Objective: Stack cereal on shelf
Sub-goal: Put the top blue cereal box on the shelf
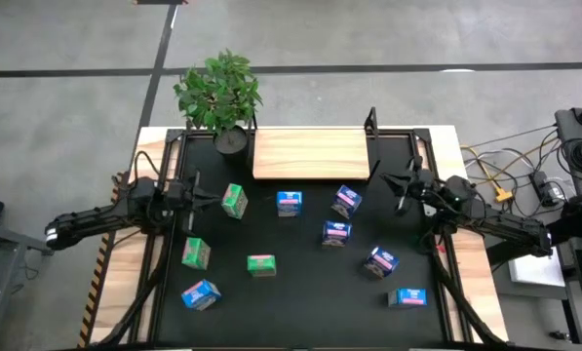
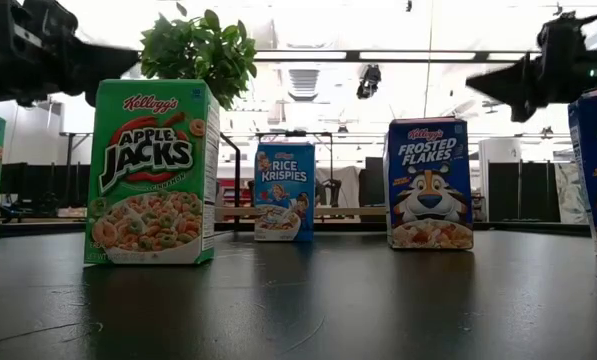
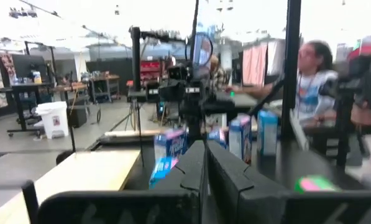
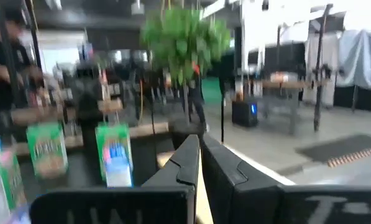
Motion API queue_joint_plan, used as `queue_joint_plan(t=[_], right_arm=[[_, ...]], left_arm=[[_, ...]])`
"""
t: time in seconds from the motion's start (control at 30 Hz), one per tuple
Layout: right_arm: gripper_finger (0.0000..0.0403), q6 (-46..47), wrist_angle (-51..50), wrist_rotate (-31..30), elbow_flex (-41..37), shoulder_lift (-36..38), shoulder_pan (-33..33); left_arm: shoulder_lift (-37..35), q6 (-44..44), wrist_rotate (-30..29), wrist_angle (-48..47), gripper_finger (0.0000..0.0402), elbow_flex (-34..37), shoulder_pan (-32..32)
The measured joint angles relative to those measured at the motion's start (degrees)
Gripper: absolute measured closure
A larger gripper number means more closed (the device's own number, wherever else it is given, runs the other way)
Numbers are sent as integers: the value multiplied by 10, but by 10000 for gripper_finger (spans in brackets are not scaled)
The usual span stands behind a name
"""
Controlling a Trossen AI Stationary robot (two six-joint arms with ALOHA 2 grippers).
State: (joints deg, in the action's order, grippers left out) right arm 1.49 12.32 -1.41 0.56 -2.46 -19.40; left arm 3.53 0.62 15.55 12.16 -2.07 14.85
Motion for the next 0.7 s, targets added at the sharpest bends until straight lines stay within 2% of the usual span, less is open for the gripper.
queue_joint_plan(t=[0.17,0.37,0.57,0.7], right_arm=[[394,25,91,24,3,0,0],[394,30,91,29,61,-33,0],[394,24,31,29,147,-128,0],[394,24,-45,29,218,-201,0]], left_arm=[[0,8,0,87,400,0,0],[0,14,0,150,400,0,0],[2,14,0,157,400,-6,0],[15,14,0,158,400,-23,0]])
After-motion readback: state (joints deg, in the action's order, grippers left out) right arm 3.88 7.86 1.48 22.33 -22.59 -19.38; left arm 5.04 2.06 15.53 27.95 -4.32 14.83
